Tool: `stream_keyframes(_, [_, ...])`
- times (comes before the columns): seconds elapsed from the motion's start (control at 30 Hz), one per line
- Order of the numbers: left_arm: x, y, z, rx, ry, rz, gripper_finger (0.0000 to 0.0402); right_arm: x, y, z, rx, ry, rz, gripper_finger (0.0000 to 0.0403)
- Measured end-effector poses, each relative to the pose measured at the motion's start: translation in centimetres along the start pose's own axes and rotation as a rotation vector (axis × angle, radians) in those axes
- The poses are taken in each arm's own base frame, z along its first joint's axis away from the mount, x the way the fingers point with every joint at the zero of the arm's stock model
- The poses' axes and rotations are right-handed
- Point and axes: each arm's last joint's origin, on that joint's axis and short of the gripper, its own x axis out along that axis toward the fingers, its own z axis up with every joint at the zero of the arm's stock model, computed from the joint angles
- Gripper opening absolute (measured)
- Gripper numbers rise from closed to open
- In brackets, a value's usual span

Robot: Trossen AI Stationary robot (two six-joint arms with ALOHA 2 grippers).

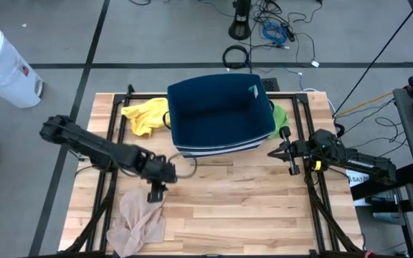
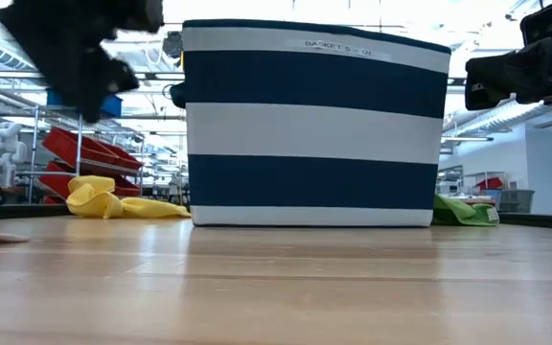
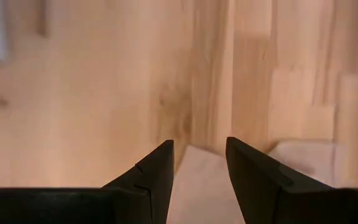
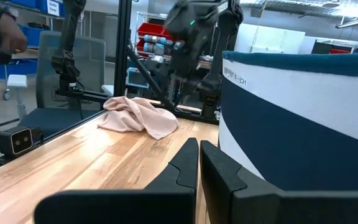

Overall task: Fold towel
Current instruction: Fold the brown towel

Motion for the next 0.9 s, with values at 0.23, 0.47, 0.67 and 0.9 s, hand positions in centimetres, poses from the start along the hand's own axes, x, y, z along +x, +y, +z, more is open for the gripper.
stream_keyframes(0.23, [4.5, -2.5, -1.1, -0.007, 0.166, 0.041, 0.0153, 0.0, 0.0, 0.0, 0.000, 0.000, 0.000, 0.0006])
stream_keyframes(0.47, [5.9, -4.0, -1.5, -0.054, 0.149, 0.078, 0.0153, 0.0, 0.0, 0.0, 0.000, 0.000, 0.000, 0.0006])
stream_keyframes(0.67, [6.7, -3.9, -2.3, -0.091, 0.094, 0.152, 0.0153, 0.0, 0.0, 0.0, 0.000, 0.000, 0.000, 0.0006])
stream_keyframes(0.9, [8.0, -3.0, -3.6, -0.149, 0.093, 0.155, 0.0153, 0.0, 0.0, 0.0, 0.000, 0.000, 0.000, 0.0006])
